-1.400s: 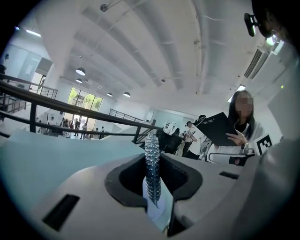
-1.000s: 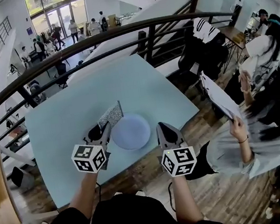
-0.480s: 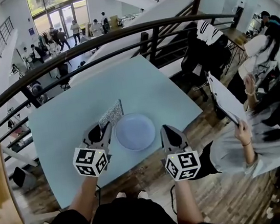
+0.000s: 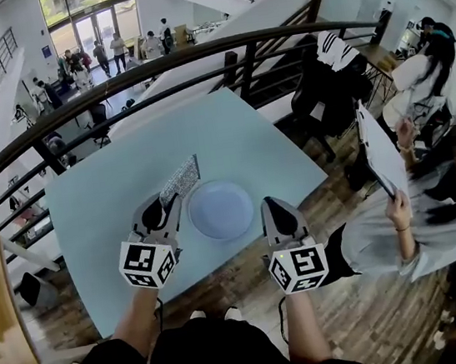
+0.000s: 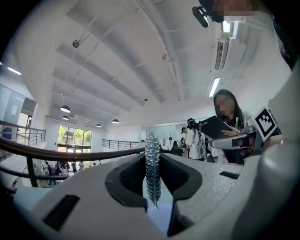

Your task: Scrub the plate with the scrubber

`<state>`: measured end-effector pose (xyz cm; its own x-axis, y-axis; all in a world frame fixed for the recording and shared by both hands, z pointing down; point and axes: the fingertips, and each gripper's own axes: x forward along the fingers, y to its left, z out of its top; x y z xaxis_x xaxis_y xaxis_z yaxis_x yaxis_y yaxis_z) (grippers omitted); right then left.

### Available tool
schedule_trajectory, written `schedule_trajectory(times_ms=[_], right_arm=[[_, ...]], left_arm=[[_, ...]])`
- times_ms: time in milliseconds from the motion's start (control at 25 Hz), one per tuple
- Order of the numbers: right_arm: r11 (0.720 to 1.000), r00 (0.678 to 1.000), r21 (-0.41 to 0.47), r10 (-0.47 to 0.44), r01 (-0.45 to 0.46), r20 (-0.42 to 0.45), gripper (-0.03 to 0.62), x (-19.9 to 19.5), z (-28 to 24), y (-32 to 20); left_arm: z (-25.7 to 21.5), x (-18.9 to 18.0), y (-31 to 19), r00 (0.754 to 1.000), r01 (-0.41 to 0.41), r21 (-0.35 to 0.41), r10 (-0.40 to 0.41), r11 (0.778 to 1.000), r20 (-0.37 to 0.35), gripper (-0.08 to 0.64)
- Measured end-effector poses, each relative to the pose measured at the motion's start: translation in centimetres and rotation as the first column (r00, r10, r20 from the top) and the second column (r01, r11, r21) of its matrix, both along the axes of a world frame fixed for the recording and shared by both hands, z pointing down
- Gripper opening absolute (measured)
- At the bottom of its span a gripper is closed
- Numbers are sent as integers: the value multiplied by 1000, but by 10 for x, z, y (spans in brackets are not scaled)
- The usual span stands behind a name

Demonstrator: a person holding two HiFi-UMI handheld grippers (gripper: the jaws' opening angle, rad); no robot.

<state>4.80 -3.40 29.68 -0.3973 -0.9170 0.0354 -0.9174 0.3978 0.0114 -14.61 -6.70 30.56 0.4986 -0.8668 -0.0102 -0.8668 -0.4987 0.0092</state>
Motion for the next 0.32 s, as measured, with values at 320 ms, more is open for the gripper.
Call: schedule_trajectory(times_ms=[320], right_arm=[[1000,1000,0,7,-7,-20,6,-9,-2,5]], left_arm=[[-7,-7,3,1000,-11,14,11,1000,-7,87]])
